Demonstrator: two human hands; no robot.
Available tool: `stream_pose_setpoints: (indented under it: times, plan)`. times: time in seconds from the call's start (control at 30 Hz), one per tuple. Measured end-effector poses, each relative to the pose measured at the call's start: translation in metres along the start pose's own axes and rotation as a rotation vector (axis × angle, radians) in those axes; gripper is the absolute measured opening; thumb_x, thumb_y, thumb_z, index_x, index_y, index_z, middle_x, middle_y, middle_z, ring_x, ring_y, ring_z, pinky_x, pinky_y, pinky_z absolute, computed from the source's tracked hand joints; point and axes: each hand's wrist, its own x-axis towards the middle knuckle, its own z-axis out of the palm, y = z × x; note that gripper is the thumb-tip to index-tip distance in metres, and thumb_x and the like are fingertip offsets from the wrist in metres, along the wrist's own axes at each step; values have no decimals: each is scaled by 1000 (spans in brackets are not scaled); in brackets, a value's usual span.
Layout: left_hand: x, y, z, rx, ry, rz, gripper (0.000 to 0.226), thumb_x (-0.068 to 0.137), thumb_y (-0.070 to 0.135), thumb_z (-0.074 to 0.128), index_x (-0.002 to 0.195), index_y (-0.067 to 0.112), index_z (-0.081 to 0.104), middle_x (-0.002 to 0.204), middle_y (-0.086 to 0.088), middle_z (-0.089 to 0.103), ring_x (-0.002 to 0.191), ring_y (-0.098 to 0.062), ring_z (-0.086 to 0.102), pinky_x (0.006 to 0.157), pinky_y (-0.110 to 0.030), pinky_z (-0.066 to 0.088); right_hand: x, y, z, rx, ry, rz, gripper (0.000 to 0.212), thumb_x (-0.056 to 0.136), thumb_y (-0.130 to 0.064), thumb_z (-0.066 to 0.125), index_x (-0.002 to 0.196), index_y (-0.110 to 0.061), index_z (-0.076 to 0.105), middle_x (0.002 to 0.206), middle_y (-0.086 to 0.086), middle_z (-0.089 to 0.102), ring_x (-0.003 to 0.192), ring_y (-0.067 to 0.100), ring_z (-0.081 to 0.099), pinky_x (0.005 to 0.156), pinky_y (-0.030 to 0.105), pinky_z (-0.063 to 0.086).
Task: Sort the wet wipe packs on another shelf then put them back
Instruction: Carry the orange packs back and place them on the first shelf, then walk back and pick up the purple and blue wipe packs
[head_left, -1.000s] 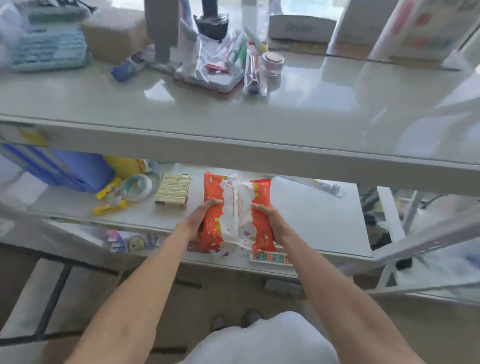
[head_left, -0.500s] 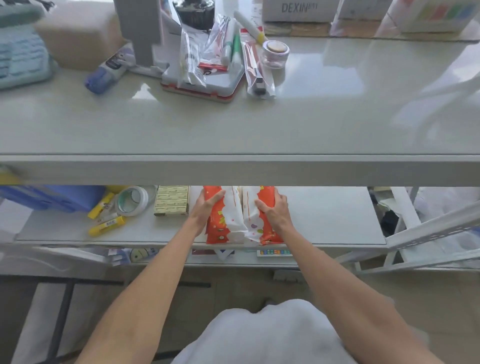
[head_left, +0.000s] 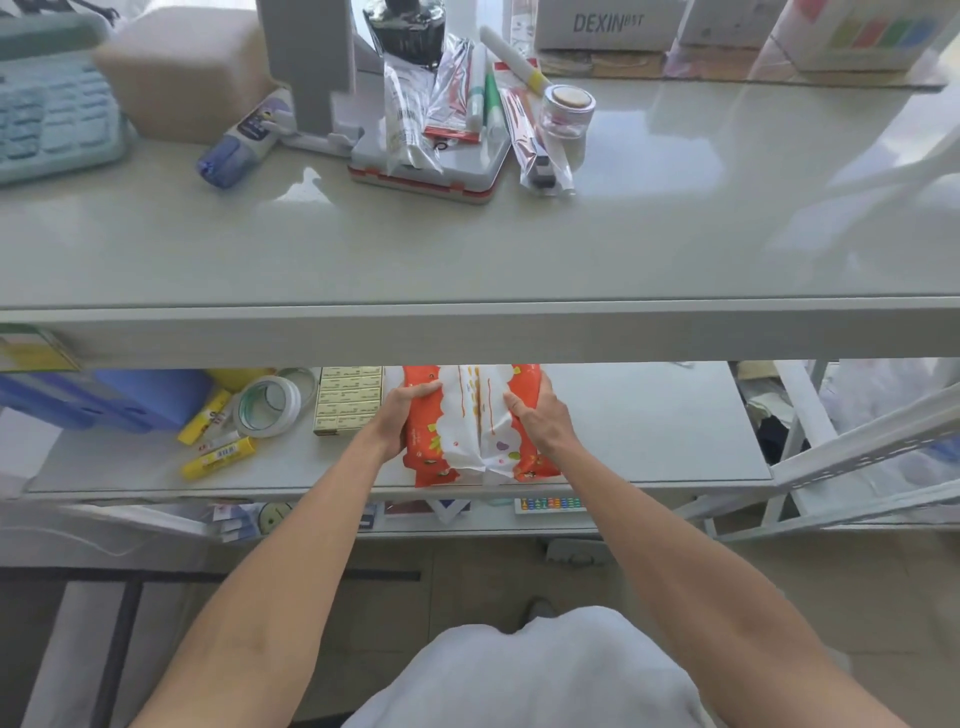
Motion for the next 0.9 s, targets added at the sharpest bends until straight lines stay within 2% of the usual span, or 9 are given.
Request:
stream_pose_setpoints:
  times: [0.1,0.17,0.27,0.4,0.5,0.57,0.63,0.7,0.9]
  plan:
    - [0,4,2,16,18,-2,21,98,25,61,116,14,63,92,-6,73,78,-20,75,68,-34,61,16,11,-3,-50,-14,30,104,65,-91,56,146,-30,36,120,10,63,100,32,68,86,49,61]
    - [-3,7,4,21,30,-12,16,98,24,60,110,15,64,88,-5,73,74,-19,75,66,-33,60,33,26,-1,-32,-56,52,113,55,-98,52,148,-35,33,126,11,61,112,36,64,91,54,58]
    - [-1,8,4,37,38,-21,21,97,24,61,115,14,64,94,-8,75,79,-22,77,68,-35,62,14,4,-6,-38,-84,52,98,73,-79,57,155,-39,21,135,5,59,125,33,57,101,54,52]
    - [3,5,1,84,142,52,54,89,27,71,139,16,55,121,-15,73,105,-35,74,89,-50,63,-12,-22,-13,-43,-66,47,80,96,-55,57,160,-28,17,143,7,55,125,29,57,99,42,51]
    - [-4,1,18,408,491,240,69,82,32,75,142,15,46,126,-8,63,104,-25,67,92,-43,57,-22,-17,-17,-32,-19,42,65,102,-50,49,157,-21,29,144,10,55,115,25,60,93,37,53]
    - [-9,-6,39,743,688,547,61,79,29,75,132,13,50,123,-10,55,105,-21,54,95,-38,46,-31,-7,-22,-60,64,61,59,103,-48,46,153,-17,37,142,13,57,120,31,60,102,44,51]
    - [-15,-9,70,885,538,813,38,80,17,73,115,7,58,109,-11,58,97,-22,54,90,-38,49,-41,7,-31,-53,154,91,49,104,-42,46,144,-14,47,135,15,62,115,30,61,100,42,51]
    - [-24,-14,109,950,231,899,17,84,1,70,99,2,63,94,-11,64,83,-22,58,80,-40,56,-60,20,-45,-38,253,117,38,104,-33,48,133,-10,56,126,16,66,108,29,62,93,35,48]
    - [-46,-58,236,1137,-459,707,7,84,5,68,91,3,71,84,-10,73,74,-23,66,67,-30,55,-139,101,-107,-32,535,345,27,97,-21,50,112,-7,68,115,18,71,110,35,63,87,35,45]
